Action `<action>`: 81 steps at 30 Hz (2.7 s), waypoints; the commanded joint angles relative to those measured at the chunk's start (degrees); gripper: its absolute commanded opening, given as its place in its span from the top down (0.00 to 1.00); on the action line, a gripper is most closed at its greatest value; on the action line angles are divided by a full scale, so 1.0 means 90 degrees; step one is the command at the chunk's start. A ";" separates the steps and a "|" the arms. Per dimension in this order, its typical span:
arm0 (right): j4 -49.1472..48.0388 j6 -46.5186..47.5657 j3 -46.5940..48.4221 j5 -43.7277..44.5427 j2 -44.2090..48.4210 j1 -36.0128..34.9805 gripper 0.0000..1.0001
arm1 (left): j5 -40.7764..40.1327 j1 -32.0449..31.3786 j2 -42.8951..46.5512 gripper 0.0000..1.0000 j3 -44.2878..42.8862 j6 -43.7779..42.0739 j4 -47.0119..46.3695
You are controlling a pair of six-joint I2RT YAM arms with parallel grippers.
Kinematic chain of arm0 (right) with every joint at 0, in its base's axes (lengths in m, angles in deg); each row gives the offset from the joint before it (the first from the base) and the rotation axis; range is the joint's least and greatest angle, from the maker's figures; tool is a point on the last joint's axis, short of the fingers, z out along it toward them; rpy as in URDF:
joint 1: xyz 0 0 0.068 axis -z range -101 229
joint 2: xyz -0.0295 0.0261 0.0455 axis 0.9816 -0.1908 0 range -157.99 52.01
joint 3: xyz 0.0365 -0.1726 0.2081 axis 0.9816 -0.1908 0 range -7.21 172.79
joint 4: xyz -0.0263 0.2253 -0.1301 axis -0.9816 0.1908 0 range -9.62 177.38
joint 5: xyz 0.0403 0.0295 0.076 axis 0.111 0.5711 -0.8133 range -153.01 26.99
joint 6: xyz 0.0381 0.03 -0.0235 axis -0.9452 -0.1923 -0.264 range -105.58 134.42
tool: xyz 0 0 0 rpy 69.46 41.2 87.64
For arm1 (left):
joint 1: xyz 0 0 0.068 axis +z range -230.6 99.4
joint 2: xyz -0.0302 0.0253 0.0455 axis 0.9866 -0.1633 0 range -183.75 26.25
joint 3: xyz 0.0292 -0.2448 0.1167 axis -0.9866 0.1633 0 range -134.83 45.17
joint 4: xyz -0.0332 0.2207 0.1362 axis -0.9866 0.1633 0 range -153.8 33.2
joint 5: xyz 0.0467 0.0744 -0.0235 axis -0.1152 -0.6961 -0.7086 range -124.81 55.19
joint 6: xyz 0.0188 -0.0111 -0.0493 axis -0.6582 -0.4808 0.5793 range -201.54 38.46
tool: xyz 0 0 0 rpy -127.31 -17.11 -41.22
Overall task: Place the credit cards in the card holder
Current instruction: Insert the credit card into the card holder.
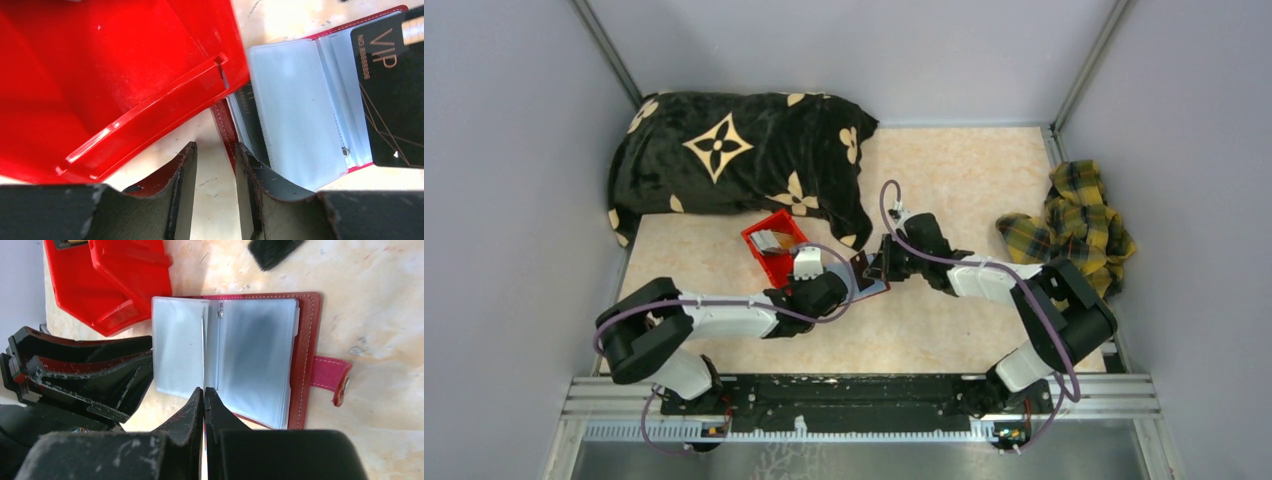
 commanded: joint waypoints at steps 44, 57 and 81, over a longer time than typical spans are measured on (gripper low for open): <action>-0.1495 -0.0149 -0.0569 -0.0729 -0.0629 0.0801 1.00 | 0.0642 -0.0009 -0.1028 0.59 -0.0384 -0.1290 -0.0792; -0.1944 -0.0437 -0.0857 -0.0737 -0.0815 0.0811 1.00 | 0.0712 -0.0010 -0.1009 0.60 -0.0336 -0.1248 -0.0805; -0.2533 -0.1009 -0.1126 -0.0816 -0.1054 0.0762 1.00 | 0.0891 -0.0029 -0.0965 0.60 -0.0298 -0.1160 -0.0833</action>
